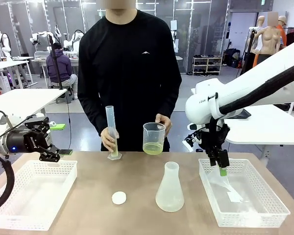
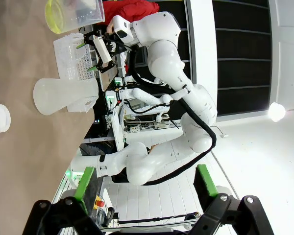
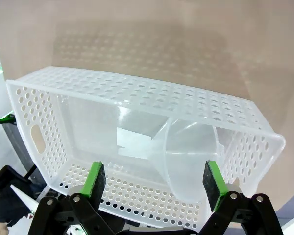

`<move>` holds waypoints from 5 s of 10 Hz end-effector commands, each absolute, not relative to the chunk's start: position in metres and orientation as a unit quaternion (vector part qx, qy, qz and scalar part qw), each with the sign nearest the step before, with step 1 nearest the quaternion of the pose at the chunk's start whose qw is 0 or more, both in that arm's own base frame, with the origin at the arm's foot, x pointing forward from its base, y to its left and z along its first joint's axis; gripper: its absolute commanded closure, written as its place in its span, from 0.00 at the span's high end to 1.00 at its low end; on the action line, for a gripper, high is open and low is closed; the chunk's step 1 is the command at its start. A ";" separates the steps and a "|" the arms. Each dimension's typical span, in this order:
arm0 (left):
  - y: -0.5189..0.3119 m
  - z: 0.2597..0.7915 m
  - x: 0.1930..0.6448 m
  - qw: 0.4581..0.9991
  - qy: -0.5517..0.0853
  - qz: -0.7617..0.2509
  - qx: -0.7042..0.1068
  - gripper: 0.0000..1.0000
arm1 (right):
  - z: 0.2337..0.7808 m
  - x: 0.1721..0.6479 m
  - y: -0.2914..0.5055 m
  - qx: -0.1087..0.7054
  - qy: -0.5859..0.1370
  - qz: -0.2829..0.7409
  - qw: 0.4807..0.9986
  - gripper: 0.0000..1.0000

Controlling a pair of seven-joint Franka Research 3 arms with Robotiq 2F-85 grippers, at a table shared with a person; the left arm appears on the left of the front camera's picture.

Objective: Prepare the solutions needed for the experiment.
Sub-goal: Pick up the Plastic Funnel and insert it into the Big flask.

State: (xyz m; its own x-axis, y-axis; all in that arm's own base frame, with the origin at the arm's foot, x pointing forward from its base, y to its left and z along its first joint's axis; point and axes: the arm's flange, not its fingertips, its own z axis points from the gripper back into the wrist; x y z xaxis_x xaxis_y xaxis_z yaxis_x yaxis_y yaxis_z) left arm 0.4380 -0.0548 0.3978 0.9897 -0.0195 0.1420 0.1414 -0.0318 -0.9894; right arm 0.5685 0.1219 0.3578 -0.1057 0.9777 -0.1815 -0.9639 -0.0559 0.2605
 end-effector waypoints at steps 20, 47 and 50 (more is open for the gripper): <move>-0.055 0.398 0.437 0.693 -0.045 -0.061 -0.717 1.00 | 0.418 0.543 0.125 -0.063 0.153 0.661 0.732 0.00; -0.055 0.398 0.437 0.693 -0.045 -0.061 -0.717 1.00 | 0.597 0.301 0.216 -0.160 -0.344 0.720 0.581 0.04; -0.055 0.398 0.437 0.693 -0.045 -0.061 -0.717 1.00 | 0.597 0.275 0.228 -0.139 -0.351 0.740 0.557 0.04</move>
